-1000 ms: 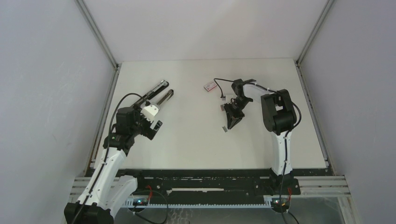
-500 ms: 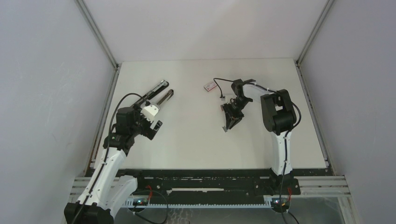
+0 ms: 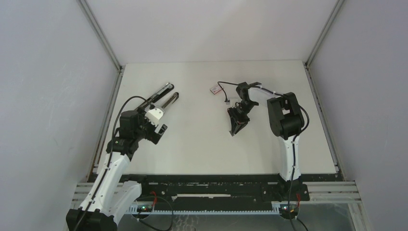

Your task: Unload the staples from the stapler

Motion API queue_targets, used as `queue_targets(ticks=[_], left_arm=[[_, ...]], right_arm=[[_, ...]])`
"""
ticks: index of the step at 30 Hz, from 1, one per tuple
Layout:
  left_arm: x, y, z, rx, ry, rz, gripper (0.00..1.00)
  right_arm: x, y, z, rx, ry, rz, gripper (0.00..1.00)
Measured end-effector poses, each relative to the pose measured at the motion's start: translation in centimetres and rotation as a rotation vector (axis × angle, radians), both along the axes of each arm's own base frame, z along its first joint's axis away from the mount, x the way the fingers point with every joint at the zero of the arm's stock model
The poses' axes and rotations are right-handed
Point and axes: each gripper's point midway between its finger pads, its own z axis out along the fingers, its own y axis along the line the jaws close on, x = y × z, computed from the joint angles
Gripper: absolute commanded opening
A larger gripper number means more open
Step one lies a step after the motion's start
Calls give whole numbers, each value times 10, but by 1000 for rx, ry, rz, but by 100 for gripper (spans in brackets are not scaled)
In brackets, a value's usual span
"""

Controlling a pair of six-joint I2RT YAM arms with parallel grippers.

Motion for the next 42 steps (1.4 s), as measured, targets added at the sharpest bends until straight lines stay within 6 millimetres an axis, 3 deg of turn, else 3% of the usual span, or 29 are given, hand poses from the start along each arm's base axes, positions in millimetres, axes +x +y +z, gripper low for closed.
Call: queue_targets(ticks=[42], left_arm=[[0,0,0,0,0,0,100]], right_arm=[[4,-4,0,13,27,-55,24]])
